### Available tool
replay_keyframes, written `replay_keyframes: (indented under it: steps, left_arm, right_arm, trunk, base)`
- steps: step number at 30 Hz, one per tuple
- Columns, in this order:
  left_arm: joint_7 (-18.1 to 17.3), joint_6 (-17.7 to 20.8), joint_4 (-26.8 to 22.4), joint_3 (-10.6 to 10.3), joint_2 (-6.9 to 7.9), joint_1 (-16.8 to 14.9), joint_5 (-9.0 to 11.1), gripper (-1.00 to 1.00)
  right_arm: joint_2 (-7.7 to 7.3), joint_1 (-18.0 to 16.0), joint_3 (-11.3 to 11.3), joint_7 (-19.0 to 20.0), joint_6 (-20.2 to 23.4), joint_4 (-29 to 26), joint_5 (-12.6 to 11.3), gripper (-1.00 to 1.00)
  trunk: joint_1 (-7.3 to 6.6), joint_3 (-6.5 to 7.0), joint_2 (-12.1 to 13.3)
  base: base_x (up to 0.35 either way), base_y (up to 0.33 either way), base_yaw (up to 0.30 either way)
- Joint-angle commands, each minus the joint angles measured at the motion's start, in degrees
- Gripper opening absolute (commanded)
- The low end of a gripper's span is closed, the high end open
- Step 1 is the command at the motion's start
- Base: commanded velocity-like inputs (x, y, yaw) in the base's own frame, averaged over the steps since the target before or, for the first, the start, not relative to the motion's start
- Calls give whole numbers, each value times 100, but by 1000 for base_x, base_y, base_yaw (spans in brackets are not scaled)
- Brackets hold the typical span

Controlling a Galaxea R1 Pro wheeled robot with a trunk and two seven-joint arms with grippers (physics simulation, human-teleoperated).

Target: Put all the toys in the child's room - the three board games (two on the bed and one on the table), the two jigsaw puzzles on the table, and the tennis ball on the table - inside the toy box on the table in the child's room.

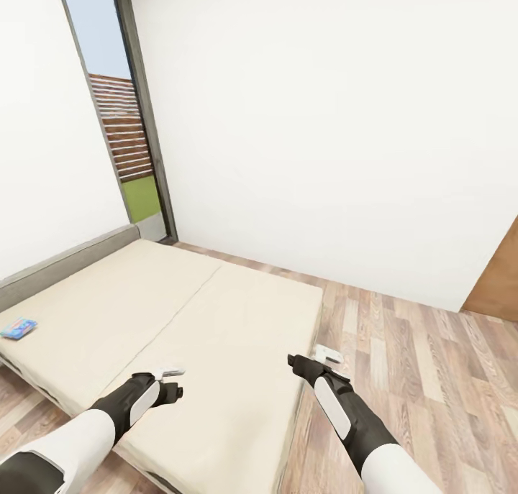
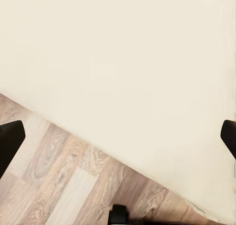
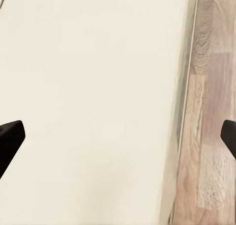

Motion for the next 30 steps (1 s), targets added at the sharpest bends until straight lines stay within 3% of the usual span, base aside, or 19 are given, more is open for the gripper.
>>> replay_keyframes:
  steps: [1, 9, 21, 30]
  left_arm:
    - [45, 29, -20, -41, 6, -1, 61, 100]
    - [45, 29, -20, -42, 4, -1, 61, 100]
    - [45, 31, -20, -36, 8, -1, 61, 100]
    - [45, 29, -21, -35, 7, -1, 61, 100]
  right_arm:
    - [-2, -6, 21, -51, 13, -8, -54, 100]
    - [-2, -6, 21, -51, 12, -8, -53, 100]
    - [-2, -6, 21, -51, 14, -8, -53, 100]
    - [-2, -6, 21, -51, 13, -8, -54, 100]
  trunk:
    - [4, -13, -13]
    - [4, -13, -13]
    - [4, -13, -13]
    - [4, -13, -13]
  base:
    - [0, 29, -276]
    - [0, 11, -248]
    - [-23, 35, -61]
    - [-9, 19, -214]
